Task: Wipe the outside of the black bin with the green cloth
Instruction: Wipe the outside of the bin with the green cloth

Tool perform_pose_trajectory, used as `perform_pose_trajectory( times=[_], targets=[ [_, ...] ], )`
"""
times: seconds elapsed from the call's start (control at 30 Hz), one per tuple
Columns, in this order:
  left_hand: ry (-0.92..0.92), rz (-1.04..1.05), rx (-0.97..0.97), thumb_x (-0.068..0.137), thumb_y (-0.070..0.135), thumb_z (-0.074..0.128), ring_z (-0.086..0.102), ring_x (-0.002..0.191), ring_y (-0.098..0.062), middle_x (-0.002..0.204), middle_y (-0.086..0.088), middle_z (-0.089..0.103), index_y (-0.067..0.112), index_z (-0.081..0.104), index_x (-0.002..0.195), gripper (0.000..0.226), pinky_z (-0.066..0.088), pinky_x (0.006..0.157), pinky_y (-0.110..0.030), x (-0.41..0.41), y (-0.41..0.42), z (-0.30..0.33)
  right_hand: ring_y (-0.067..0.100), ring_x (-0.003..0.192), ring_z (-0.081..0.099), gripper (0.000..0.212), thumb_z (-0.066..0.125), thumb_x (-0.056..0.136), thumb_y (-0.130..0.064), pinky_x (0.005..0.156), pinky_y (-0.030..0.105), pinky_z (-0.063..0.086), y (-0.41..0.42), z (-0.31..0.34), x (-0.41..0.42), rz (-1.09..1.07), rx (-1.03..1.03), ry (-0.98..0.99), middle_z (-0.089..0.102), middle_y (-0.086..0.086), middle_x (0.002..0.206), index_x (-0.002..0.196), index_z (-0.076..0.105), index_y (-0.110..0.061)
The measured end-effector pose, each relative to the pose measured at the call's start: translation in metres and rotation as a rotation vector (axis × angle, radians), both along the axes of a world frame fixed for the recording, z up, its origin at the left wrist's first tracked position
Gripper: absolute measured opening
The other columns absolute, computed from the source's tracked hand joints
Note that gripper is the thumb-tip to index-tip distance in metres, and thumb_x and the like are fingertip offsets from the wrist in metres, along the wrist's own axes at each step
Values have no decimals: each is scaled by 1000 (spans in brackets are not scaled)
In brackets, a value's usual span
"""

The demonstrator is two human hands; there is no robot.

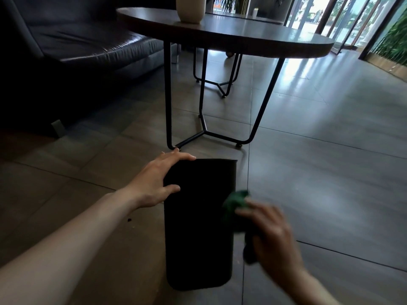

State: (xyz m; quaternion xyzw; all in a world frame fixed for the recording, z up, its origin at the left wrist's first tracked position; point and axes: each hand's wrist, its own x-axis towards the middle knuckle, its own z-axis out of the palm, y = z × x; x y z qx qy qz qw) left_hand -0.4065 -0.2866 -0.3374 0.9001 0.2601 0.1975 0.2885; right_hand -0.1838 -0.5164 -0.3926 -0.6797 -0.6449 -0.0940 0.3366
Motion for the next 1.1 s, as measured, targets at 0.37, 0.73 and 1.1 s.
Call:
perform_pose_trajectory(
  times=[0.37, 0.73, 1.1],
  targets=[
    [12, -78, -31, 75, 1, 81, 21, 147, 10, 142, 35, 48, 48, 48, 128, 77, 15, 124, -32, -29, 11, 6, 38, 119, 50, 70, 50, 88, 11, 106, 54, 47, 91, 81, 61, -4, -309, 287, 43, 5, 131, 130, 66, -43],
    [42, -52, -67, 77, -1, 80, 21, 147, 9, 147, 34, 44, 48, 50, 125, 75, 24, 119, -32, -40, 21, 1, 21, 127, 40, 42, 71, 92, -30, 111, 45, 41, 90, 80, 46, 262, -557, 38, 45, -7, 134, 128, 62, -49],
    [-5, -69, 263, 84, 40, 75, 13, 149, 9, 158, 32, 24, 49, 37, 143, 71, 13, 123, -29, -18, -9, 33, 17, 114, 40, 30, 60, 97, -50, 94, 39, 50, 80, 106, 22, 235, -618, -221, 46, -5, 123, 126, 56, -46]
  ],
)
